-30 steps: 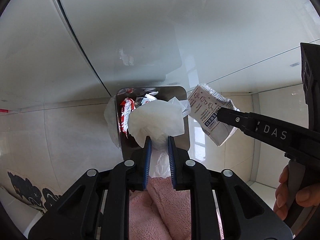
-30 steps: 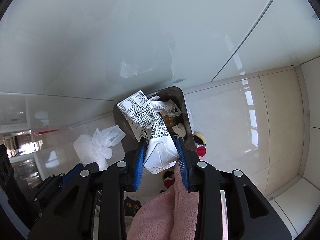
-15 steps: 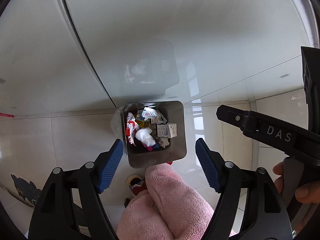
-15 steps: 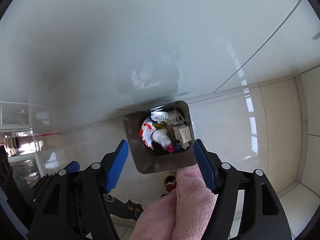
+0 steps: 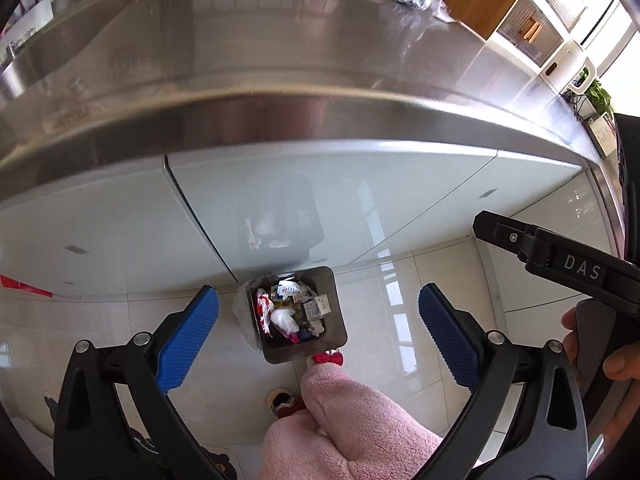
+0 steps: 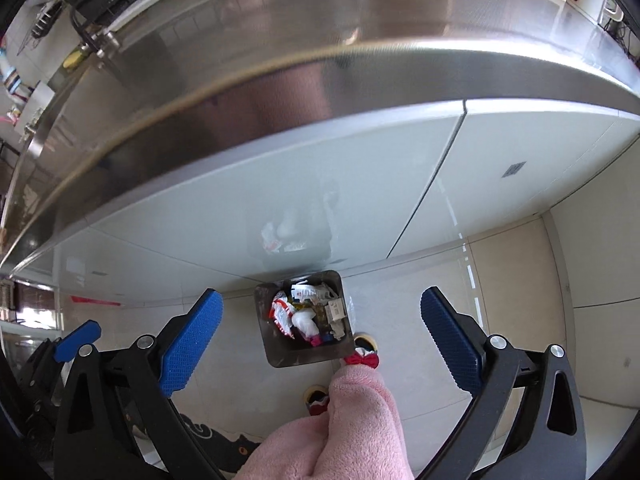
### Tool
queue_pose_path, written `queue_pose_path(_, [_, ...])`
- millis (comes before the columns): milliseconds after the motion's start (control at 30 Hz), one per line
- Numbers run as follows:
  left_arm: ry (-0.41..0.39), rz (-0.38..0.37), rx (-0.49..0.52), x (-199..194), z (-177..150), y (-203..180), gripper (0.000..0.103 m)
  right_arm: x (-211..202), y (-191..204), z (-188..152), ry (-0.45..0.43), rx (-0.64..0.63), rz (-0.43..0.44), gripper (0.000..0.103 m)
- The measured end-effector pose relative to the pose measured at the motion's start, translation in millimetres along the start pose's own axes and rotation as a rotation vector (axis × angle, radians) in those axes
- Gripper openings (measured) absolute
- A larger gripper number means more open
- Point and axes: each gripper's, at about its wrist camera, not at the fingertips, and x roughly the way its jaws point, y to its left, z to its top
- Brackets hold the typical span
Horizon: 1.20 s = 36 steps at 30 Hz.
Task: Collect trash
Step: 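Move both open grippers back to the counter near the glass utensil holder, then grasp the foil ball with the left gripper while the right grasps the clear plastic bag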
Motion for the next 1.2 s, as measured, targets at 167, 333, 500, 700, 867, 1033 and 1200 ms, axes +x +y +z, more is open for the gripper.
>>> queue_pose_path(167, [-0.090, 0.003, 0.015, -37.8, 37.7, -12.7, 0.095, -59.4, -11.5, 22.9, -0.114, 0.026, 0.005, 0.100])
queue_pose_path(333, [-0.173, 0.010, 0.034, -52.5, 81.6, -25.8, 0.095, -106.4, -24.6, 58.9, -0.228, 0.035, 0.002, 0.100])
queue_pose_path(500, [-0.217, 0.009, 0.033, -46.1, 134.8, -37.9, 0.095, -121.5, -39.8, 103.5, -0.297, 0.046, 0.006, 0.100])
queue_pose_path(700, [-0.242, 0.027, 0.007, -17.6, 207.1, -50.6, 0.095, -103.3, -60.6, 172.4, -0.314, 0.053, 0.034, 0.099])
queue_pose_path(867, [-0.265, 0.041, -0.021, 0.7, 266.9, -63.2, 0.083, -80.9, -64.8, 233.2, -0.287, 0.000, 0.067, 0.077])
queue_pose_path(1033, [-0.269, 0.031, -0.010, 19.0, 316.9, -79.7, 0.079, -60.8, -62.7, 285.3, -0.272, -0.039, 0.117, 0.070])
queue_pose_path(1200, [-0.256, 0.029, 0.008, 44.9, 349.1, -87.8, 0.071, -37.8, -60.7, 324.3, -0.242, -0.076, 0.154, 0.070])
